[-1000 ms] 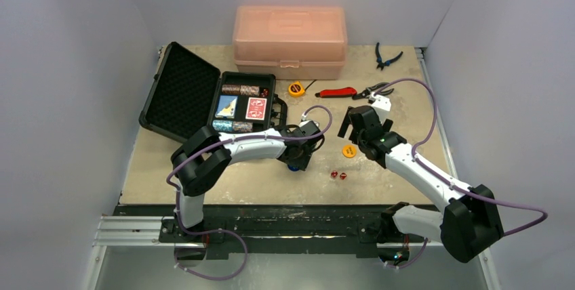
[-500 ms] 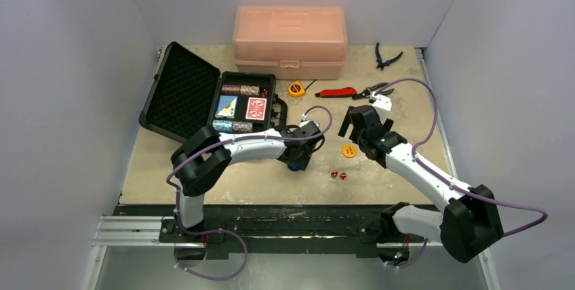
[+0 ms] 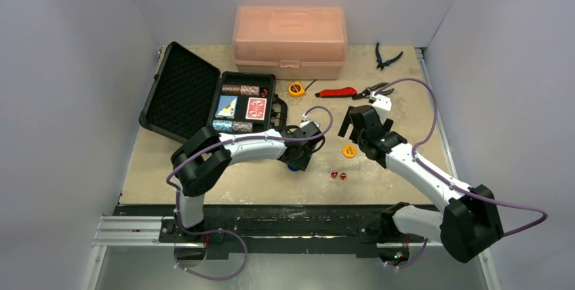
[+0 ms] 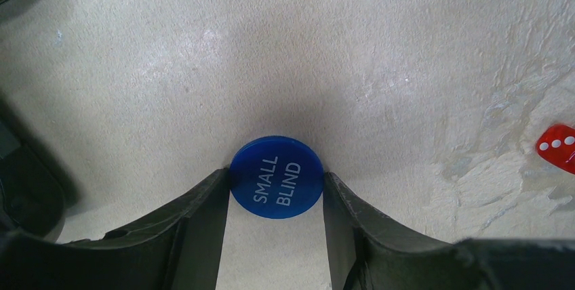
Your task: Pack up texas hold em set
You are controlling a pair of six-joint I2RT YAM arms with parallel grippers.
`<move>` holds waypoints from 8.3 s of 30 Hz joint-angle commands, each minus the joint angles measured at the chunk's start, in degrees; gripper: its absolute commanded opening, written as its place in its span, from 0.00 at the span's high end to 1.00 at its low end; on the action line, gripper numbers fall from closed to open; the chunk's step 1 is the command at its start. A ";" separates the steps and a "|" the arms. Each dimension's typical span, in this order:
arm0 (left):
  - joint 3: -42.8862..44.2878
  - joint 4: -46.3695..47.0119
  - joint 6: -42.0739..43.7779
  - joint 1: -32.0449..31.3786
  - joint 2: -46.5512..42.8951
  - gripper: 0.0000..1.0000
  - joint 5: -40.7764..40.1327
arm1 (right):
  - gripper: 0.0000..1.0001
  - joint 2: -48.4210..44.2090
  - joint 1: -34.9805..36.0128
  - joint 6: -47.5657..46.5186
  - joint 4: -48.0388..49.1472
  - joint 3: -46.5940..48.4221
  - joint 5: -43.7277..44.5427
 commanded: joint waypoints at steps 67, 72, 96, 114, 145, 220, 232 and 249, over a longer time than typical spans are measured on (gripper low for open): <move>3.60 -10.30 3.86 -0.25 -13.32 0.68 -8.09 | 0.01 -0.87 -0.40 -1.00 2.03 -0.10 -1.05; 3.80 -10.80 4.22 0.14 -13.67 0.68 -8.70 | 0.01 -0.58 -0.39 -1.12 2.05 -0.04 -1.30; 2.97 -12.33 7.29 6.28 -19.26 0.68 -9.25 | 0.01 0.02 -0.41 -1.39 2.38 -0.03 -1.45; 1.61 -12.54 11.22 13.23 -22.21 0.68 -9.98 | 0.01 0.73 -0.38 -1.48 2.68 -0.24 -1.32; 2.83 -10.40 15.74 29.29 -22.60 0.68 -4.55 | 0.01 0.81 -0.37 -1.48 3.09 -0.63 -1.06; 14.43 -6.52 13.04 43.87 -1.22 0.30 -2.88 | 0.01 -0.11 -0.36 -1.83 2.88 -0.93 -2.30; 11.22 -5.67 12.80 43.87 -8.78 0.11 -5.05 | 0.01 -1.32 -0.34 -2.35 3.49 -1.42 -3.56; 2.90 -7.99 10.84 43.87 -30.54 0.00 1.57 | 0.01 -3.00 -0.37 -1.86 2.75 -1.22 -6.59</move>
